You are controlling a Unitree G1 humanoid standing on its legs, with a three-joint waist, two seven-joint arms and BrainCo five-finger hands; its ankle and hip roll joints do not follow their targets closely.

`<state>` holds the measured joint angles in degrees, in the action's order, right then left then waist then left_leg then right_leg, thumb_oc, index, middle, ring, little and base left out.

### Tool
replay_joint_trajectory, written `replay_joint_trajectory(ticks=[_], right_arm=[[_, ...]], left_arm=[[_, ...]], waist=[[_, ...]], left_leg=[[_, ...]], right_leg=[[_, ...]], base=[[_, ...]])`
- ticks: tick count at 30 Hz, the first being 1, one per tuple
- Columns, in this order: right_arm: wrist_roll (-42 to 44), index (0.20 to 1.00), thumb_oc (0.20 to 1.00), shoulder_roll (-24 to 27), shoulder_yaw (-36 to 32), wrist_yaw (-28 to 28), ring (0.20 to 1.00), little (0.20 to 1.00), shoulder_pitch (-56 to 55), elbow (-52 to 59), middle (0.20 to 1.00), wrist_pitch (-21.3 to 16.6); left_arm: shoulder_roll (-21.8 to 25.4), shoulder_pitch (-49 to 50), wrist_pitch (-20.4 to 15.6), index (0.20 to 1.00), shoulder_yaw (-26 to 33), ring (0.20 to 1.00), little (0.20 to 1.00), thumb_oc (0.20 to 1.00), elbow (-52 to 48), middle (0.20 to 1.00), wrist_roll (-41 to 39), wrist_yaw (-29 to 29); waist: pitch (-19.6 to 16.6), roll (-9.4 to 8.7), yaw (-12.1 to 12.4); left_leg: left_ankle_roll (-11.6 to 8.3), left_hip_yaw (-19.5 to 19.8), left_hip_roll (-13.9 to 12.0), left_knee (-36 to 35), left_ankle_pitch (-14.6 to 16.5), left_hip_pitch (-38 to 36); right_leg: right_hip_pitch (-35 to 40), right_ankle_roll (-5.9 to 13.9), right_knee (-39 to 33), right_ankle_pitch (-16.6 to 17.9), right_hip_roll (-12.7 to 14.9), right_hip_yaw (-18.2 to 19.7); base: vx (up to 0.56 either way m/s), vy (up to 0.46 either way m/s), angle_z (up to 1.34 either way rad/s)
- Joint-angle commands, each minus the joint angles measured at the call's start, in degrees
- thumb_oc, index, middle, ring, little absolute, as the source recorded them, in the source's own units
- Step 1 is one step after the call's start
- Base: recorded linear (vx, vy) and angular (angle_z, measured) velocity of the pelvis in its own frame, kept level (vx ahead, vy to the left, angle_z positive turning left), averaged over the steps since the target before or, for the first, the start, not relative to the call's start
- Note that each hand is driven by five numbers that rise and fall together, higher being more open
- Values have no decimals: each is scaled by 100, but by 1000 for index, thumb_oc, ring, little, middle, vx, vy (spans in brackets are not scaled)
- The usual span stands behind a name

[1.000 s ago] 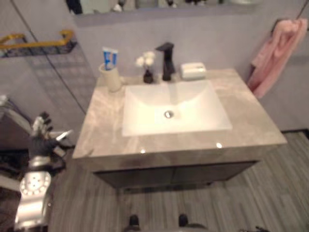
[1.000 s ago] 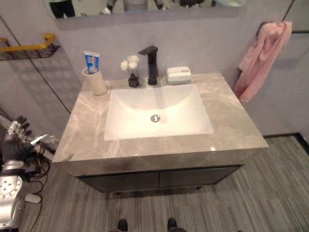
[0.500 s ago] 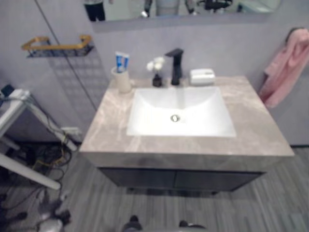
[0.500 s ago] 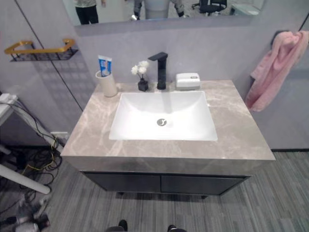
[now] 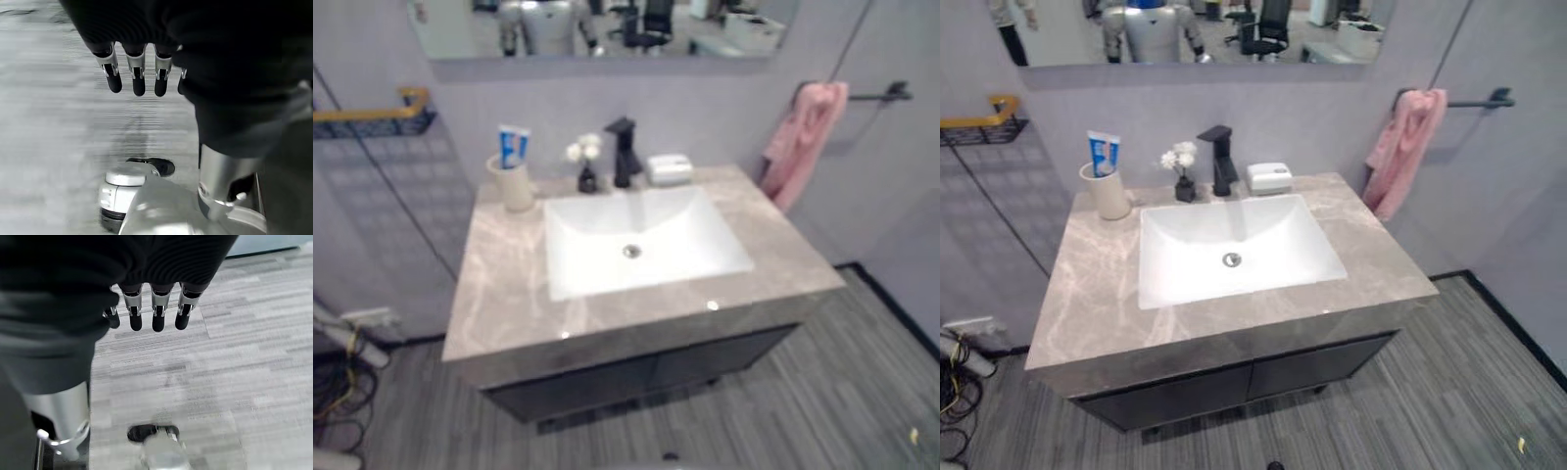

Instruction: Put brush and paste in cup on sink, flatten towel.

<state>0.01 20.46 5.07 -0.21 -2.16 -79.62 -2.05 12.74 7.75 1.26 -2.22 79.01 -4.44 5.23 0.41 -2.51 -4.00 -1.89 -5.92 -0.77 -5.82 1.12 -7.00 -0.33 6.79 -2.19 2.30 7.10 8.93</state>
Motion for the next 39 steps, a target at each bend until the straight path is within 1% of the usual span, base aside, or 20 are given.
replay_joint_trajectory(ticks=[1,5,9,10,11,12,13,14,15,16,21,23,24,25,27,29,31,34,35,39], right_arm=[[119,1000,1000,73,180,-8,1000,1000,405,-225,1000,13],[225,1000,1000,-16,224,-60,1000,1000,496,-173,1000,-6],[348,1000,1000,-52,137,-102,1000,1000,464,-81,1000,-36],[414,1000,1000,-95,126,-144,1000,1000,461,17,1000,-66],[414,1000,1000,-95,123,-144,1000,1000,460,20,1000,-65],[453,1000,1000,-145,116,-173,1000,1000,440,136,1000,-92],[402,1000,1000,-238,197,-224,1000,1000,364,209,1000,-166],[325,1000,1000,-265,249,-225,1000,1000,313,184,1000,-197],[325,1000,1000,-268,249,-225,1000,1000,315,184,1000,-197],[193,1000,1000,-286,320,-253,1000,1000,232,61,1000,-201],[159,1000,1000,-158,199,-321,1000,1000,88,-495,1000,-125],[80,1000,1000,-139,216,-363,1000,1000,85,-664,1000,-96],[84,1000,1000,-145,219,-378,1000,1000,94,-667,1000,-104],[83,1000,1000,-168,267,-380,1000,1000,196,-611,1000,-112],[75,1000,1000,-215,305,-370,1000,1000,252,-563,1000,-126],[113,1000,1000,-325,463,-389,1000,1000,523,-361,1000,-180],[162,1000,1000,-414,531,-397,1000,1000,625,-163,1000,-211],[270,1000,1000,-432,515,-440,1000,1000,573,-11,1000,-245],[317,1000,1000,-368,607,-616,1000,1000,544,86,1000,-326],[151,1000,1000,-205,749,-722,1000,1000,310,100,1000,-402]], left_arm=[[-133,-241,-105,1000,-155,1000,1000,1000,-137,1000,488,-68],[-117,-684,-211,1000,-740,1000,1000,1000,-628,1000,772,-6],[-110,-917,-236,1000,-969,1000,1000,1000,-815,1000,859,24],[-101,-1053,-256,1000,-1142,1000,1000,1000,-814,1000,940,51],[-102,-1056,-259,1000,-1144,1000,1000,1000,-810,1000,940,51],[-88,-1112,-280,1000,-1256,1000,1000,1000,-767,1000,1004,75],[-65,-1214,-297,1000,-1468,1000,1000,1000,-632,1000,1111,135],[-67,-1261,-296,1000,-1533,1000,1000,1000,-578,1000,1175,132],[-65,-1263,-297,1000,-1532,1000,1000,1000,-577,1000,1175,133],[-67,-1329,-286,1000,-1710,1000,1000,1000,-502,1000,1319,166],[-138,-1545,-291,1000,-1799,1000,1000,1000,-599,1000,1381,204],[-153,-1553,-302,1000,-1768,1000,1000,1000,-709,1000,1406,211],[-154,-1532,-314,1000,-1732,1000,1000,1000,-752,1000,1403,210],[-154,-1484,-317,1000,-1654,1000,1000,1000,-774,1000,1420,222],[-163,-1466,-316,1000,-1644,1000,1000,1000,-760,1000,1464,219],[-176,-1347,-347,1000,-1626,1000,1000,1000,-632,1000,1551,236],[-187,-1304,-350,1000,-1715,1000,1000,1000,-513,1000,1615,265],[-204,-1252,-368,1000,-1902,1000,1000,1000,-434,1000,1727,297],[-185,-1190,-409,1000,-2086,1000,1000,1000,-429,1000,1840,376],[-167,-1180,-493,1000,-2089,1000,1000,1000,-599,1000,2061,406]], waist=[[36,11,-125],[196,23,-212],[302,59,-353],[382,95,-485],[386,96,-470],[450,114,-539],[548,156,-568],[538,186,-587],[526,182,-588],[491,206,-605],[348,216,-545],[294,239,-350],[273,258,-269],[239,233,-124],[220,218,-53],[165,147,55],[187,138,69],[190,140,-33],[261,148,-61],[404,150,-52]], left_leg=[[304,354,278,102,-54,273],[342,198,342,237,3,340],[327,34,361,254,7,415],[325,-187,344,177,-17,435],[326,-199,342,173,-15,428],[304,-427,274,141,-28,404],[227,-909,83,107,-55,303],[186,-1020,23,88,-66,261],[185,-1020,26,87,-77,279],[109,-1316,-60,82,-64,180],[35,-1736,-102,82,-60,81],[-3,-2003,-157,82,-91,35],[-60,-2047,-187,82,-9,-38],[-86,-2326,-223,113,-70,-37],[-110,-2465,-237,125,-125,-35],[-219,-2917,-307,140,-242,-71],[-260,-3010,-370,132,-266,-136],[-277,-3011,-396,144,-249,-188],[-312,-3020,-474,212,-308,-199],[-375,-2959,-688,413,-330,-113]], right_leg=[[123,-323,-51,407,-549,-45],[-65,-154,126,547,-465,108],[-198,-35,126,690,-409,164],[-352,74,117,848,-408,276],[-351,75,118,849,-412,289],[-449,142,140,914,-401,228],[-571,126,229,873,-238,-694],[-549,40,265,756,-181,-1121],[-566,38,262,764,-178,-1120],[-457,-14,332,633,-64,-1738],[-121,-9,312,614,85,-2254],[134,20,322,532,238,-2903],[277,104,349,441,271,-3063],[494,149,401,421,359,-3493],[596,168,441,393,331,-3580],[677,180,184,393,219,-3851],[581,135,199,395,156,-3738],[659,82,13,282,24,-3500],[686,-14,-66,155,-34,-3466],[680,-144,-75,-66,-96,-3532]], base=[[-72,113,-33],[-71,109,-32],[-89,97,-17],[-67,58,-28],[-111,70,-40],[-120,21,-70],[-126,28,-78],[-85,14,-198],[-17,18,-198],[-5,5,-202],[16,-23,-117],[42,-49,-60],[31,-90,-75],[14,-102,-90],[-34,-106,-124],[-17,-140,-80],[30,-216,-106],[50,-203,-98],[56,-305,-70],[31,-239,-6]])
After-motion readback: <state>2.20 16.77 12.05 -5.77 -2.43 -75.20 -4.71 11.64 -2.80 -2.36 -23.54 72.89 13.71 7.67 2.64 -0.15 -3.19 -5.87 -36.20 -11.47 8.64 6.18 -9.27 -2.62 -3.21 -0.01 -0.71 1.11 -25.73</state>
